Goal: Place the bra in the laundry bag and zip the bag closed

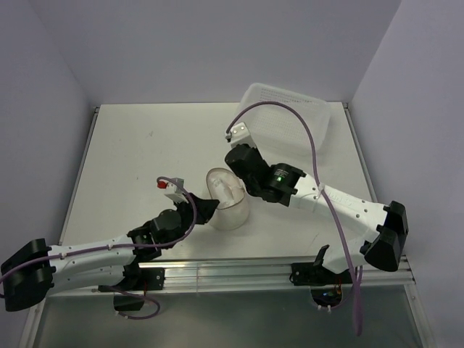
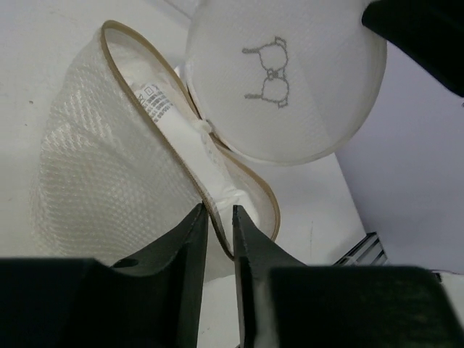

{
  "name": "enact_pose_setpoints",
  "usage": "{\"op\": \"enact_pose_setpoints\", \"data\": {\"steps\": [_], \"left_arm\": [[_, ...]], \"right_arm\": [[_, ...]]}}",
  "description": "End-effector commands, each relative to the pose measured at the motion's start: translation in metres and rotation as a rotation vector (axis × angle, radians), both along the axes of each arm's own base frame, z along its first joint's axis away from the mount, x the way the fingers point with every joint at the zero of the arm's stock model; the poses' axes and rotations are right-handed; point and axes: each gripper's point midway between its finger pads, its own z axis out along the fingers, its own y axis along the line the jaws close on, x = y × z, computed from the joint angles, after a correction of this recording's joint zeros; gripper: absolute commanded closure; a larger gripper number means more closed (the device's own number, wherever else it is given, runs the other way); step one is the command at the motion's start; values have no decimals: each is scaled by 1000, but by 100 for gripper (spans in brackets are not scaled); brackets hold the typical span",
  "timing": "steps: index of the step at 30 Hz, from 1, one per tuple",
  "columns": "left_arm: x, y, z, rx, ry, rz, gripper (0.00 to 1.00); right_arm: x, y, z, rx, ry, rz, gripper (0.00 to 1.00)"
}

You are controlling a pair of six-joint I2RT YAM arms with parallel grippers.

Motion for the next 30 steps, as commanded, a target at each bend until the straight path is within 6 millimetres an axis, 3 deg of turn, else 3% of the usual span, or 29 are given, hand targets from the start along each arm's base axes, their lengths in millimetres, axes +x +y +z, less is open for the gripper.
{"op": "enact_pose_setpoints", "data": {"steps": [1,3,4,7,11,14,18,21,22,23,28,30], "left_arm": [[10,9,29,-30,-65,67,73],[14,6,39,-19,-85,63,63],[14,4,39,-8,-84,57,53],[16,5,39,-1,-71,67,43],[18,21,28,-12,-28,105,41],[23,36,22,-1,-8,143,48],[32,45,18,5,4,152,64],[33,38,17,6,4,106,71],[35,35,17,8,-4,99,73],[35,34,17,8,-8,95,74],[36,32,20,5,-30,86,85],[35,32,22,-5,-37,77,94]], "right_arm": [[1,-17,55,51,-114,-57,100],[-3,-26,68,36,-130,-72,100],[-5,-27,71,21,-133,-65,100],[-12,-21,77,9,-130,-33,100],[-15,-17,66,-73,-114,-27,100],[-17,-15,64,-115,-109,-23,100],[-19,-2,74,-117,-121,-17,100],[-25,21,75,-123,-116,19,100],[-28,30,66,-156,-104,24,100],[-29,37,71,-143,-106,25,100],[-36,69,53,-181,-74,48,100],[-40,79,56,-162,-77,56,100]]}}
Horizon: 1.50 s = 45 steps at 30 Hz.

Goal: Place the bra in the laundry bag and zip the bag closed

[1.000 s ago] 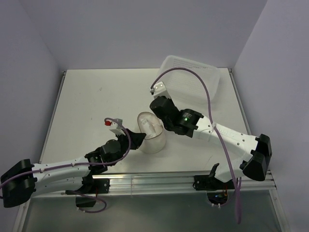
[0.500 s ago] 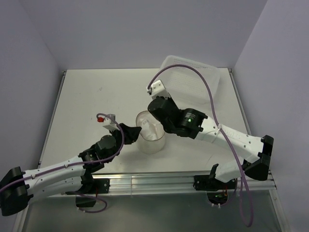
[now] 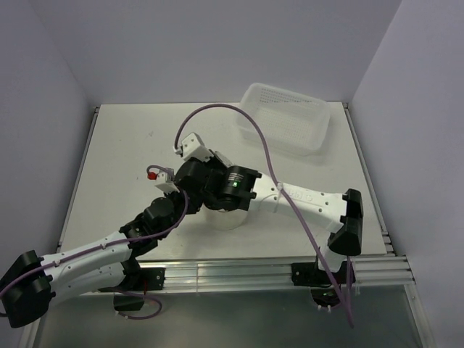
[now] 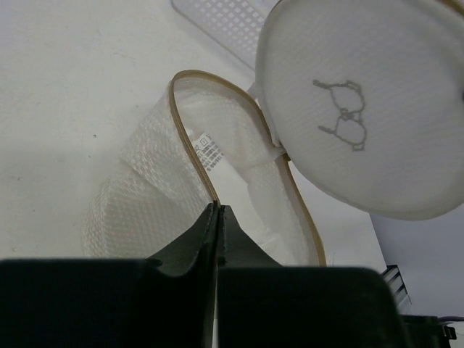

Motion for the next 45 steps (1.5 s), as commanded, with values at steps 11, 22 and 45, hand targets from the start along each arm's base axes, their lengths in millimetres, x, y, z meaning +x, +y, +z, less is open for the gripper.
{"op": "enact_pose_setpoints", "data": {"steps": [11,22,45], "left_arm": [[-2,8,5,-60,-41,2,100],[-2,9,-3,-55,-13,7,100],[8,20,-8,-28,-4,25,100]], "right_arm": [[-39,7,25,415,104,39,34],[20,-67,-25,765,241,31,48],[79,-45,-144,1229,622,118,13]]}}
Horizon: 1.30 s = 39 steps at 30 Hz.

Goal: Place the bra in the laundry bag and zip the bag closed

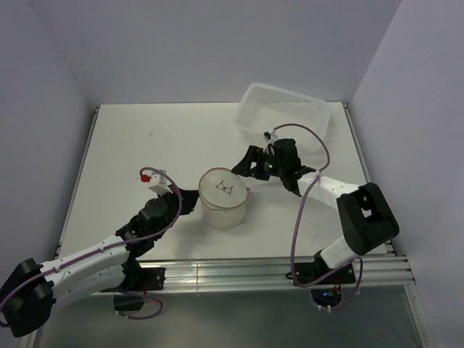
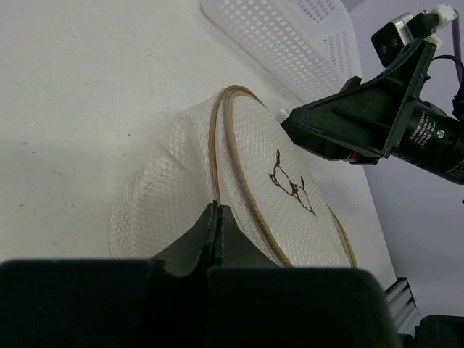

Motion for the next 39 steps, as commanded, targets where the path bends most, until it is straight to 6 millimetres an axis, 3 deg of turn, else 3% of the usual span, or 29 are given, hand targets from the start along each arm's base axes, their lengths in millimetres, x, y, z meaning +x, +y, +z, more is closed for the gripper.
{"op": "enact_pose_setpoints", "data": {"steps": [1,6,9,10,14,15,19,23,25,26,28,30,31,32,34,35,39], "left_arm": [[2,-2,8,-14,-19,-15,100],[7,0,9,-4,-23,-9,100],[13,2,9,6,-22,-2,100],[16,3,7,9,-19,6,100],[30,3,13,33,-32,14,100],[36,3,22,26,-51,20,100],[56,0,25,64,-53,30,100],[76,-2,36,85,-67,41,100],[81,-4,48,81,-78,41,89],[80,-4,50,76,-72,41,66],[72,-3,51,69,-58,27,36],[61,1,38,48,-4,24,29],[51,0,43,1,3,2,29],[40,2,28,2,44,-14,30],[18,-6,28,-46,63,-62,32],[7,-8,16,-60,113,-69,33],[-38,-32,13,-135,168,-153,38]], "right_arm": [[-1,17,23,138,-49,75,19],[-8,20,18,189,-13,87,26],[-17,19,21,223,-9,96,38],[-19,18,23,229,-11,94,54],[-28,12,37,257,-50,69,73],[-31,9,35,254,-49,55,77],[-37,0,46,275,-70,3,95],[-47,-17,53,316,-79,-124,100],[-44,-24,53,313,-82,-232,100],[-46,-28,59,318,-95,-266,100],[-41,-37,56,305,-85,-372,100],[-44,-36,57,320,-85,-398,100],[-42,-37,58,337,-74,-420,100],[-39,-40,55,341,-74,-456,100],[-36,-42,56,367,-64,-492,100],[-33,-44,56,370,-71,-518,100],[-31,-39,53,381,-64,-557,100]]}}
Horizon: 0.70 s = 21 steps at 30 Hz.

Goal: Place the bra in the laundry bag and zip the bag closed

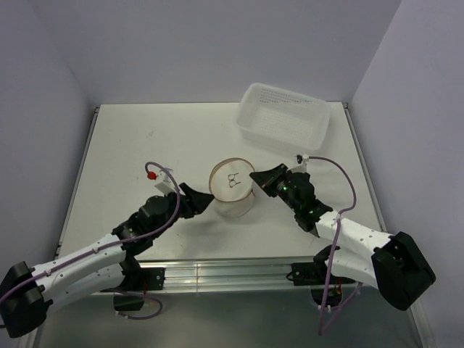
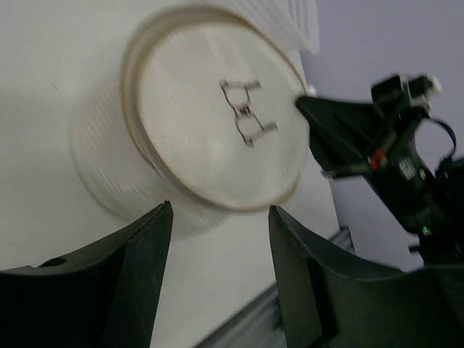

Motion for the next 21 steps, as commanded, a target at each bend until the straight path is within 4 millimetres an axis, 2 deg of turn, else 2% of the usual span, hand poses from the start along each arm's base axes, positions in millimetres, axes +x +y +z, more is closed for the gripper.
{"op": "enact_pose_setpoints", "data": {"steps": [1,2,3,6,10,15,16,21], "left_arm": [[-37,-19,-6,-122,116,-55,39],[-44,-22,-12,-136,130,-70,39],[-52,-31,-6,-172,121,-98,40],[-62,-41,-6,-222,124,-117,36],[-55,-59,0,-243,91,-136,27],[-42,-67,1,-247,58,-103,24],[-40,-69,-5,-227,59,-96,24],[-30,-74,-4,-217,48,-64,30]], "right_arm": [[10,-3,8,57,-21,-107,100],[8,-2,7,68,-23,-107,100],[6,1,5,74,-16,-103,100],[0,4,2,86,-6,-107,100],[-10,10,1,96,-6,-84,100],[-21,10,-5,79,2,-66,100],[-23,9,-4,86,1,-65,100],[-32,10,-9,81,1,-44,100]]}}
